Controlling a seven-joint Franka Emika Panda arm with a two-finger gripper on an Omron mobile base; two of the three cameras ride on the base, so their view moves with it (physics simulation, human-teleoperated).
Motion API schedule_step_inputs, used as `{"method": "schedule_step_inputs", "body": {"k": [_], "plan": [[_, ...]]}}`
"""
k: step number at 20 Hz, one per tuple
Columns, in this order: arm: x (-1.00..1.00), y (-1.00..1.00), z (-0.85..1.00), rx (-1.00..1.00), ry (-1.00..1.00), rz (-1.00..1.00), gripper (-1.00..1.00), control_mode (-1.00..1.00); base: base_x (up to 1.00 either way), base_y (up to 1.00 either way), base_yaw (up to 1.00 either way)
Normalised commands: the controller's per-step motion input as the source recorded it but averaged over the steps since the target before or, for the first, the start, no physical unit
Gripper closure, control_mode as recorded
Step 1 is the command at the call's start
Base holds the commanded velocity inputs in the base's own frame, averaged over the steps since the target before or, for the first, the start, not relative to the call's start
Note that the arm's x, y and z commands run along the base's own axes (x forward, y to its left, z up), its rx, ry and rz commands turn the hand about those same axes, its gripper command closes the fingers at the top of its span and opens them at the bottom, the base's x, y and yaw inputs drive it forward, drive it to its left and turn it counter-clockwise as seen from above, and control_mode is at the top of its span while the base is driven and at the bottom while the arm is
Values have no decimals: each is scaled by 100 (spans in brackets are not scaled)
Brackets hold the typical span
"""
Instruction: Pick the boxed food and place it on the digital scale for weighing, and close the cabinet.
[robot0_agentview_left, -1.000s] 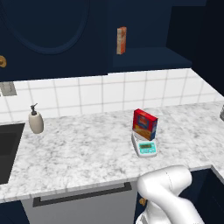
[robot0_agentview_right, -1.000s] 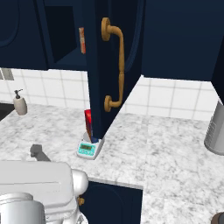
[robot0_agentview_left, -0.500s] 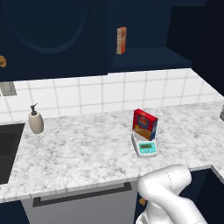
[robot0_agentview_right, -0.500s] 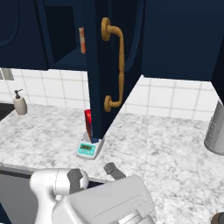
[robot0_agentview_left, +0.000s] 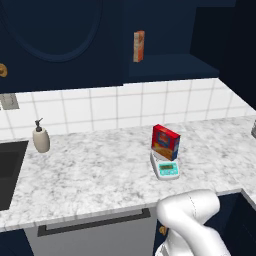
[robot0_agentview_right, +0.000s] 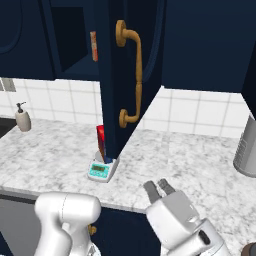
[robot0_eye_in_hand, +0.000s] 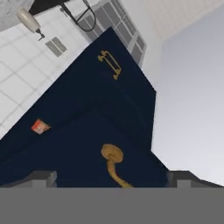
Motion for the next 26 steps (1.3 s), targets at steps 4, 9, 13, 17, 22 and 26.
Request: {"method": "schedule_step_inputs", "body": {"k": [4,9,13,17,22,26], "plan": [[100,-2,-76,40,27,-18,-100,-100,0,0,0],[99,-21,-7,37,34,-5,-100,-100,0,0,0],[49,-1,62,2,45,0,-100,-100,0,0,0],[68,0,66,-3,51,1,-100,-100,0,0,0],[83,5,45,0,35,7,-100,-100,0,0,0],[39,84,25,2,22,17,-100,-100,0,0,0]]}}
